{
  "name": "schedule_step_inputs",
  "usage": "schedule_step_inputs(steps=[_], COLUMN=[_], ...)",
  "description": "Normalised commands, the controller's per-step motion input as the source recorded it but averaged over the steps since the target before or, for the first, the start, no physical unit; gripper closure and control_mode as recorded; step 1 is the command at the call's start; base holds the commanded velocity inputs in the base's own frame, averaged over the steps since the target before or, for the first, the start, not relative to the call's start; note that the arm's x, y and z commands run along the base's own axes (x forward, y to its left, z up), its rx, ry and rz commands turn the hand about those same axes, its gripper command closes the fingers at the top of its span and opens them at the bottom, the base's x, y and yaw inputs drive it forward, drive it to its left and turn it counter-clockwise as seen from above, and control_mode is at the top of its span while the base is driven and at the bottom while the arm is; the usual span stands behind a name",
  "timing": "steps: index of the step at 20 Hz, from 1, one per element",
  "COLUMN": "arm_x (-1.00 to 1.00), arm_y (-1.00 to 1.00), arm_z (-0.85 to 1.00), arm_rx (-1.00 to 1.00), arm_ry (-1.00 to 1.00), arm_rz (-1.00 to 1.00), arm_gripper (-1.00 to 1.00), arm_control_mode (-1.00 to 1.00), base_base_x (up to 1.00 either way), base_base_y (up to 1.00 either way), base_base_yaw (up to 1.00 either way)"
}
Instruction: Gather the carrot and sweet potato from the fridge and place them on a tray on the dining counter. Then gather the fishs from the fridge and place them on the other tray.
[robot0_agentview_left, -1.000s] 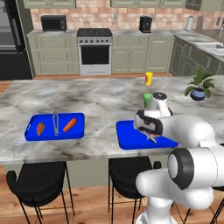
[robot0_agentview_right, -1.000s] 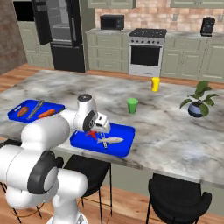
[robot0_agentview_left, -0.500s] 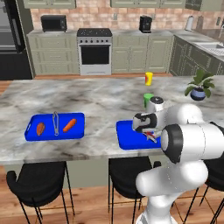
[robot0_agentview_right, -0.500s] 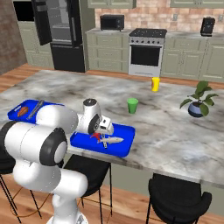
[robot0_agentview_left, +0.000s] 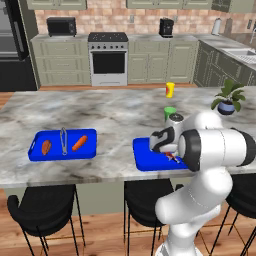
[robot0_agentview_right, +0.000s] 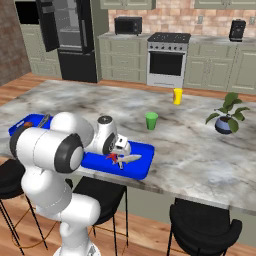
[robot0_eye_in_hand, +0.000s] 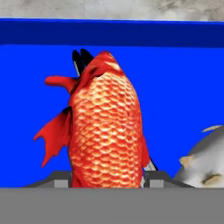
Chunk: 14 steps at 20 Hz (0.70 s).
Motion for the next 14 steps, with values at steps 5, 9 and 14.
schedule_step_inputs(steps=[5, 9, 14], arm_x=[-0.05, -0.04, -0.02], arm_y=[0.0, 0.02, 0.01], arm_z=[0.06, 0.49, 0.53], arm_rx=[0.0, -0.01, 0.0], arm_ry=[-0.06, -0.12, -0.11], arm_rz=[0.0, 0.0, 0.0], arm_gripper=[-1.0, -1.0, -1.0], arm_control_mode=[-1.0, -1.0, -1.0], base_base_x=[0.0, 0.0, 0.0], base_base_y=[0.0, 0.0, 0.0], base_base_yaw=[0.0, 0.0, 0.0])
